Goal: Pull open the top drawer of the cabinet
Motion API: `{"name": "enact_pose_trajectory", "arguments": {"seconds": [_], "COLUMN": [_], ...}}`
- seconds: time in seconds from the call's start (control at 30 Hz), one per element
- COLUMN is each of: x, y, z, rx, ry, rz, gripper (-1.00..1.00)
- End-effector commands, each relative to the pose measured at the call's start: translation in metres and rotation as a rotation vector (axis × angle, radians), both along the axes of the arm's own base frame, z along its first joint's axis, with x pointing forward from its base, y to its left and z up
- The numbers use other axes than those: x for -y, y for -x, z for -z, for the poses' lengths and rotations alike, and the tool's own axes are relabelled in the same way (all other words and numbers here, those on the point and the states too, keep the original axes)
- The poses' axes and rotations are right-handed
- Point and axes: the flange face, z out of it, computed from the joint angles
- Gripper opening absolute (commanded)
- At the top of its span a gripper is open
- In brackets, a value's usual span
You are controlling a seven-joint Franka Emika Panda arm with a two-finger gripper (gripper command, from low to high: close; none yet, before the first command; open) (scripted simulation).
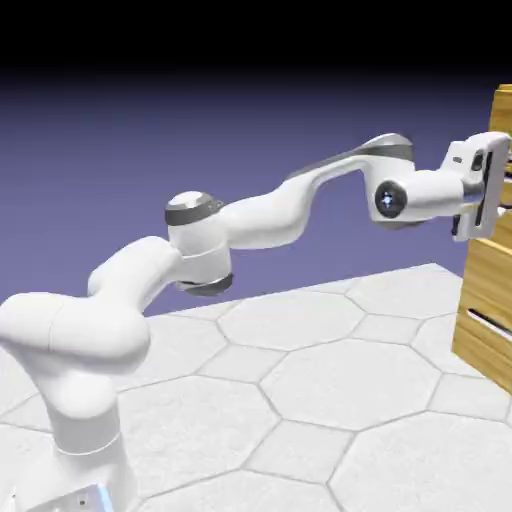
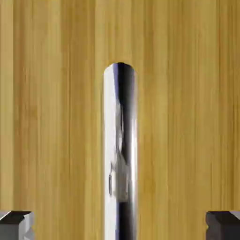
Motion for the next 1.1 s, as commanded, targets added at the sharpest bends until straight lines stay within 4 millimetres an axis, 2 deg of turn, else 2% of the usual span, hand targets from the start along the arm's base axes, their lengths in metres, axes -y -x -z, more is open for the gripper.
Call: {"name": "enact_pose_trajectory", "arguments": {"seconds": [0.0, 0.2, 0.23, 0.27, 0.4, 0.63, 0.83, 1.07], "x": [0.0, 0.0, 0.0, 0.0, 0.0, 0.0, 0.0, 0.0], "y": [-0.006, -0.037, -0.038, -0.038, -0.023, 0.018, 0.062, 0.122], "z": [0.0, 0.001, 0.001, 0.001, 0.001, 0.001, 0.001, 0.001], "rx": [0.0, 0.0, 0.0, 0.0, 0.0, 0.0, 0.0, 0.0], "ry": [0.0, 0.0, -0.001, -0.001, -0.001, -0.001, -0.001, -0.001], "rz": [0.0, 0.0, 0.0, 0.0, 0.0, 0.0, 0.0, 0.0], "gripper": [1.0, 1.0, 1.0, -1.0, -1.0, -1.0, -1.0, -1.0]}}
